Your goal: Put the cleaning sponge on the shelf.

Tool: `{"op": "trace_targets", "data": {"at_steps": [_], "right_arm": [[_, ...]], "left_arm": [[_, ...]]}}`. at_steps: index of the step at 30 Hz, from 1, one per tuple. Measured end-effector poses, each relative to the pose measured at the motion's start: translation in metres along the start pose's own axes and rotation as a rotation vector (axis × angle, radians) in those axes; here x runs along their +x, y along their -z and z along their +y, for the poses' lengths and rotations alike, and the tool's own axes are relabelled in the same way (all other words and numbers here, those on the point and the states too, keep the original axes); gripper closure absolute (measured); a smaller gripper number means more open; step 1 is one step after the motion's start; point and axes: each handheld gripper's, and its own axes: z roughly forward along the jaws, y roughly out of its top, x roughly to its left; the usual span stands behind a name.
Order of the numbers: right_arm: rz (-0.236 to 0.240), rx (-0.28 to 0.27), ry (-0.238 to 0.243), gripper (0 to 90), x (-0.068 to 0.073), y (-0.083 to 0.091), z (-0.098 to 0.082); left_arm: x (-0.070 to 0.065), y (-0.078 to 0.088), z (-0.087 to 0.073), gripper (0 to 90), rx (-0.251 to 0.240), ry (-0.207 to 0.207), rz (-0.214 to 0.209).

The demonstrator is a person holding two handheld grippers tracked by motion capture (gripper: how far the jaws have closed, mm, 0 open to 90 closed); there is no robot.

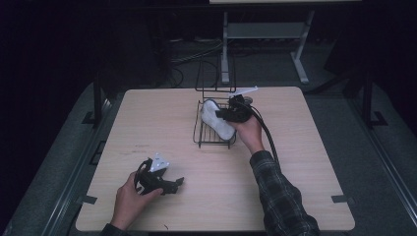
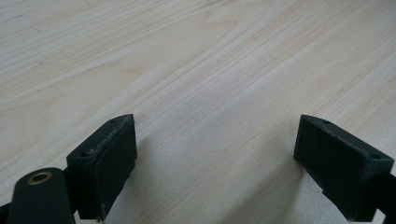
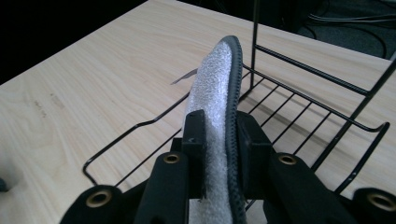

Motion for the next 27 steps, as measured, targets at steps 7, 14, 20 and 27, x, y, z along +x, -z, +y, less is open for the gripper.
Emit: {"op": "trace_targets", "data": {"at_steps": [7,14,20,27], "right_arm": [[-0.021,0.0,-0.001,70.2,-0.008,-0.006,-0.003],[-0.063,0.019,-0.008,61.2,-0.016,-0.012,-0.006],[-0.102,0.059,0.006,55.8,-0.018,-0.017,-0.009],[-0.083,0.031,-0.006,55.4,-0.018,-0.009,-0.01]], "left_arm": [[0.0,0.0,0.0,12.4,0.0,0.0,0.0],[0.0,0.0,0.0,12.4,0.001,-0.001,0.0],[0.0,0.0,0.0,12.4,0.001,-0.002,-0.001],[0.0,0.0,0.0,12.4,0.001,-0.003,-0.001]]}}
